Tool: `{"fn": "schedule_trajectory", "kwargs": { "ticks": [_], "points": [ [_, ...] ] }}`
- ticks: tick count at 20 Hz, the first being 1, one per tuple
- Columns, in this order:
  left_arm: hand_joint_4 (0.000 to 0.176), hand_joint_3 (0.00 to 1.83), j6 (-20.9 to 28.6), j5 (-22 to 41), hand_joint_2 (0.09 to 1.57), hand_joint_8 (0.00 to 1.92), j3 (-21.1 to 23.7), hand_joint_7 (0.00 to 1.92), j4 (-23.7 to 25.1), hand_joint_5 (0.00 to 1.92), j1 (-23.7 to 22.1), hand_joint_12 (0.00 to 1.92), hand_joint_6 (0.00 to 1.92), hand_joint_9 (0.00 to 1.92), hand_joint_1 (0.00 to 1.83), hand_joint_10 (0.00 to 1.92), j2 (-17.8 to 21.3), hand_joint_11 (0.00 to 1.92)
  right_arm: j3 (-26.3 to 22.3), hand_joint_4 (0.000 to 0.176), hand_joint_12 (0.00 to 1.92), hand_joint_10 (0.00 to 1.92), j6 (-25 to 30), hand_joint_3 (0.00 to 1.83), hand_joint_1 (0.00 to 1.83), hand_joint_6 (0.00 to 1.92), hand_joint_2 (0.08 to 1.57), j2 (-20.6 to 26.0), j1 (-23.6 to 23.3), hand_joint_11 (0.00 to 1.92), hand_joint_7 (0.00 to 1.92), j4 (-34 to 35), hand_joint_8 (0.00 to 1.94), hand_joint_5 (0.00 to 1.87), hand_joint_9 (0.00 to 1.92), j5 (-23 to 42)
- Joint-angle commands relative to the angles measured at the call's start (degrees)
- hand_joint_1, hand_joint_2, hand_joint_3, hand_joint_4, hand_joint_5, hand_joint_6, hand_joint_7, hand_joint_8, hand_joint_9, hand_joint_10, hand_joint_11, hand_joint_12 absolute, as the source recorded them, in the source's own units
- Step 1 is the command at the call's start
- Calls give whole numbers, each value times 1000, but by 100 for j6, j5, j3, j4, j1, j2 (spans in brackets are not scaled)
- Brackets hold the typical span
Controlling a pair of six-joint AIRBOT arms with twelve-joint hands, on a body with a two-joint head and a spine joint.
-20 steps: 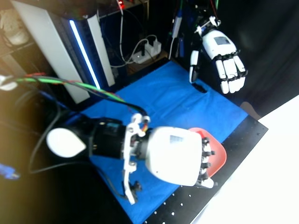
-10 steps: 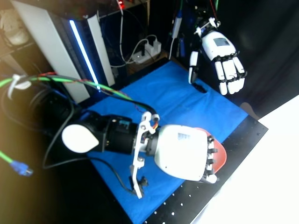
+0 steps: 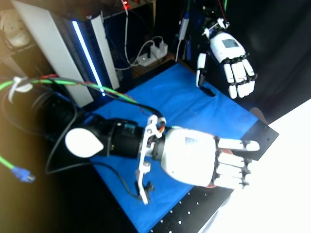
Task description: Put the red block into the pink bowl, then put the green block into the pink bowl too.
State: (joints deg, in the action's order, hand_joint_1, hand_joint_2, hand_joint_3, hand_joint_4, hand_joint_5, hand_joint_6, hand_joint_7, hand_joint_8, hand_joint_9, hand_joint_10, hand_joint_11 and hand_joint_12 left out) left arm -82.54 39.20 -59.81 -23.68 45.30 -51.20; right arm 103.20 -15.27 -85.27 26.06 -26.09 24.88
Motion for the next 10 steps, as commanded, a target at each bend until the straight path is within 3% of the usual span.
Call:
{"fn": "schedule_trajectory", "kwargs": {
  "ticks": [1,2,3,4,5,6,7,8,9,10],
  "points": [
    [84,0,-4,774,821,3,16,251,71,160,-46,744,1,242,943,6,80,0,-51,176,1598,957,14,0,704,0,784,177,76,11,305,423,21,0,164,773],
    [88,0,-4,822,819,1,47,250,72,159,-44,755,0,237,944,3,104,0,-161,176,1206,457,14,0,716,0,793,275,217,1,121,610,3,0,32,1001],
    [97,1,-4,904,830,4,91,259,78,150,-37,757,0,242,906,4,127,0,-319,176,673,111,14,4,744,0,824,413,385,0,23,864,0,0,8,1317],
    [80,7,-4,1000,846,6,134,268,94,132,-30,757,0,250,825,6,147,0,-491,176,401,17,14,0,737,0,811,547,548,0,0,1074,0,0,36,1552],
    [80,7,-4,1085,846,6,182,268,130,132,-23,757,0,250,825,6,168,0,-620,176,401,17,14,0,737,0,811,657,692,0,0,1224,0,0,36,1868],
    [66,7,-4,1177,856,3,249,267,194,129,-17,783,0,254,776,5,201,0,-790,176,445,6,14,2,753,0,830,792,865,0,0,1369,0,0,31,2189],
    [98,10,-4,1262,882,2,315,274,259,117,-14,773,0,249,765,2,235,0,-932,176,448,0,14,0,709,0,806,909,981,0,0,1432,0,0,5,2413],
    [98,10,-4,1336,882,2,375,274,320,117,-13,773,0,249,765,2,272,0,-1057,176,448,0,14,0,709,0,806,1017,1078,0,0,1460,0,0,5,2589],
    [126,3,-4,1398,873,0,434,240,367,111,-3,769,0,209,692,0,315,0,-1155,176,36,0,14,4,692,0,828,1104,1173,0,0,1470,0,0,0,2712],
    [126,3,-4,1423,873,0,458,240,381,111,2,769,0,209,692,0,333,0,-1186,176,36,0,14,4,692,0,828,1144,1223,0,0,1474,0,0,0,2774]
  ]
}}
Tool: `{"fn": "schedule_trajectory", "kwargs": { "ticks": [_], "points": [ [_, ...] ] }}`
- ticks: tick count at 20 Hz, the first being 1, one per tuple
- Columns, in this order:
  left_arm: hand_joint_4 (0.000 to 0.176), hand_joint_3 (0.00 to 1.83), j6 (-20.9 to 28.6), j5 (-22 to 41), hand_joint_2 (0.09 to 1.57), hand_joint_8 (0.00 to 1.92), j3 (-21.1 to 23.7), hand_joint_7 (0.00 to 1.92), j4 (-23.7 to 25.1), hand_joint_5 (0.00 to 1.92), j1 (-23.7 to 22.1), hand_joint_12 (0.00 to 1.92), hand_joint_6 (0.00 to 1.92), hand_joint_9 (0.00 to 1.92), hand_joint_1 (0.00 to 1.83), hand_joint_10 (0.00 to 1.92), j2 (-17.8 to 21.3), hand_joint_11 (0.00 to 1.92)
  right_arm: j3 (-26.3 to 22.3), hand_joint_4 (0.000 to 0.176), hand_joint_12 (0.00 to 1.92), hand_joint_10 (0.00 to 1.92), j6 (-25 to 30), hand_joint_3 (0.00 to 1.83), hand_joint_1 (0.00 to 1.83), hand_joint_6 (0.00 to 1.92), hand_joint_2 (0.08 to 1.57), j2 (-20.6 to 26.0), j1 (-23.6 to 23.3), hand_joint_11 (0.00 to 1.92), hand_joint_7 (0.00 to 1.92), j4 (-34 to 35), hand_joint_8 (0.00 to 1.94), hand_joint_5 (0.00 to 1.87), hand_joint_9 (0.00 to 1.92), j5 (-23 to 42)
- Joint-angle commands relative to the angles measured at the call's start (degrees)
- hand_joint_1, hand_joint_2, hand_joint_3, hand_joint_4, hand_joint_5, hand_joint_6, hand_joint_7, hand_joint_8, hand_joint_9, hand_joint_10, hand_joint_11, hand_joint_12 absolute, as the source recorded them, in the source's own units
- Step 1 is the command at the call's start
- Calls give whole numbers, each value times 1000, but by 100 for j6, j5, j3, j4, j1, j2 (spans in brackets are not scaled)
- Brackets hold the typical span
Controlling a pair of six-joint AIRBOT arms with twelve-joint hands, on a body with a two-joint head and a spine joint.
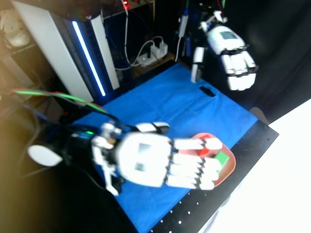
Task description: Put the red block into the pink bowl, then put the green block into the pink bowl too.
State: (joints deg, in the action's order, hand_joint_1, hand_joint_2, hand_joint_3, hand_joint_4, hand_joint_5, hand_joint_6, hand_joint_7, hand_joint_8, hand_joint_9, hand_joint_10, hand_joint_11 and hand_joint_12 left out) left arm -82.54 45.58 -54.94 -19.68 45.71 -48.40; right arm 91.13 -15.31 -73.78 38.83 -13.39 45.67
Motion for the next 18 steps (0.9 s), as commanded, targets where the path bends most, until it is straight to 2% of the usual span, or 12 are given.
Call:
{"fn": "schedule_trajectory", "kwargs": {
  "ticks": [1,3,4,6,7,9,10,11,12,13,14,18],
  "points": [
    [131,0,-4,820,862,2,2,218,-6,112,-26,710,0,202,694,0,78,0,-28,176,6,0,18,0,811,0,820,38,12,0,0,235,0,0,0,772],
    [103,0,3,934,841,0,83,169,16,108,27,549,0,135,666,3,141,0,-181,170,21,0,18,0,801,0,791,199,225,46,0,395,0,0,0,1003],
    [93,0,16,1002,840,2,133,171,27,116,60,544,4,145,657,8,181,0,-274,168,281,0,18,0,795,9,770,306,369,10,7,510,7,8,37,1140],
    [98,0,111,1124,850,4,187,158,53,120,128,359,1,143,655,2,238,0,-407,176,202,0,18,0,834,7,758,435,567,0,41,694,6,43,38,1349],
    [116,1,211,1183,854,2,204,130,80,102,173,299,0,127,676,1,269,0,-476,128,40,0,18,8,921,2,792,506,689,0,37,796,2,36,7,1479],
    [132,1,550,1343,860,0,212,137,142,78,283,520,2,177,627,6,330,0,-647,134,1,0,18,10,828,0,854,676,963,0,1,1032,0,0,0,1808],
    [133,3,729,1443,878,3,215,159,157,82,351,469,2,164,775,1,368,0,-760,154,10,7,18,0,765,6,824,790,1121,23,35,1166,13,15,18,1988],
    [117,0,774,1489,884,3,227,172,157,94,391,394,2,142,842,10,403,0,-847,120,50,11,18,0,794,1,813,883,1225,103,44,1233,11,9,34,2072],
    [117,0,774,1502,884,3,245,172,154,94,417,394,2,142,842,10,430,0,-898,120,50,11,18,0,794,1,813,954,1297,103,44,1269,11,9,34,2094],
    [104,0,774,1490,883,7,274,217,142,90,485,568,2,195,865,15,495,0,-1006,166,28,1,17,0,886,0,787,1113,1511,39,6,1365,0,1,5,2096],
    [85,0,774,1474,882,4,288,223,134,96,512,609,2,205,867,12,525,0,-1043,163,21,0,17,0,897,0,792,1169,1620,21,0,1426,0,0,0,2096],
    [78,1,774,1441,890,1,319,196,57,108,596,534,1,177,879,5,611,0,-1231,164,1,0,17,0,857,4,795,1375,2168,1,0,1791,0,13,0,2139]
  ]
}}
